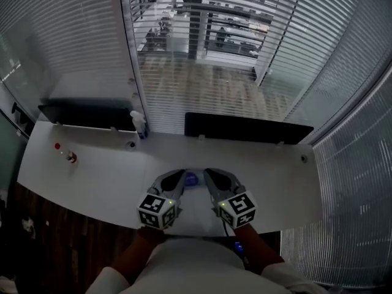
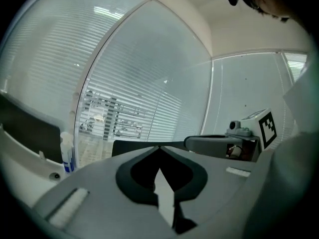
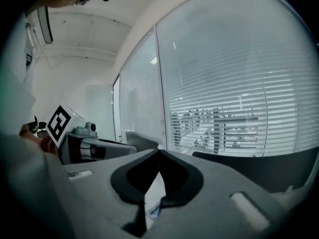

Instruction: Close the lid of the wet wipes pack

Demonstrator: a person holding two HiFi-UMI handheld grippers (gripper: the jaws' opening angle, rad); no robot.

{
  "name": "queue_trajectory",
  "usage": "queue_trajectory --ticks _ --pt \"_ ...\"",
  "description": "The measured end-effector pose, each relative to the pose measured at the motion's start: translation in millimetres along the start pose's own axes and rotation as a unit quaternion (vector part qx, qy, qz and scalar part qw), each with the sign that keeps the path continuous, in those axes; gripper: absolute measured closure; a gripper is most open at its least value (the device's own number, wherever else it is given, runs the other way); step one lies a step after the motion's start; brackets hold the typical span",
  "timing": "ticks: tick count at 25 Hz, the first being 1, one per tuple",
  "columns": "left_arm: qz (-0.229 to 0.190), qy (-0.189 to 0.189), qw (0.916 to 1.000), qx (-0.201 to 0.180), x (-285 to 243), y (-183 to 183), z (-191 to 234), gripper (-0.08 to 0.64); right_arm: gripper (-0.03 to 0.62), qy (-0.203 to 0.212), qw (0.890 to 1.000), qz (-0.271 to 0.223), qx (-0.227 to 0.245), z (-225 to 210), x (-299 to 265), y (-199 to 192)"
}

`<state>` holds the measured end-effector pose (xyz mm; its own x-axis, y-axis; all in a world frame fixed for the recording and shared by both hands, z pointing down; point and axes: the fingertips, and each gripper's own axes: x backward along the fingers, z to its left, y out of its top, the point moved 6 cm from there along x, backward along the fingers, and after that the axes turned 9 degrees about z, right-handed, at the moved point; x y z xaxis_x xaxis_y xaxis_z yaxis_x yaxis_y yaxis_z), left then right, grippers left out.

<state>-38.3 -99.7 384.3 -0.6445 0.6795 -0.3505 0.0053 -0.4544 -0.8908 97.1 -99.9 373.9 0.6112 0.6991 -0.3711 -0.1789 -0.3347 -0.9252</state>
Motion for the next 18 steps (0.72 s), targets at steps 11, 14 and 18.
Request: queue_trajectory --ticks 11,14,18 --pt "-0.073 -0.039 0.9949 -0.056 44 44 -68 0.557 0.591 -0.024 0.994 -0.104 0.023 40 73 56" --pt "-0.09 -0.041 0.993 -0.065 54 53 -81 0.557 0.591 -0.024 0.992 -0.119 0.02 51 88 62" --pt "-0.094 -0.039 0.9916 -0.08 59 62 -88 0.557 0.591 -0.024 0.991 -0.131 0.027 58 100 70"
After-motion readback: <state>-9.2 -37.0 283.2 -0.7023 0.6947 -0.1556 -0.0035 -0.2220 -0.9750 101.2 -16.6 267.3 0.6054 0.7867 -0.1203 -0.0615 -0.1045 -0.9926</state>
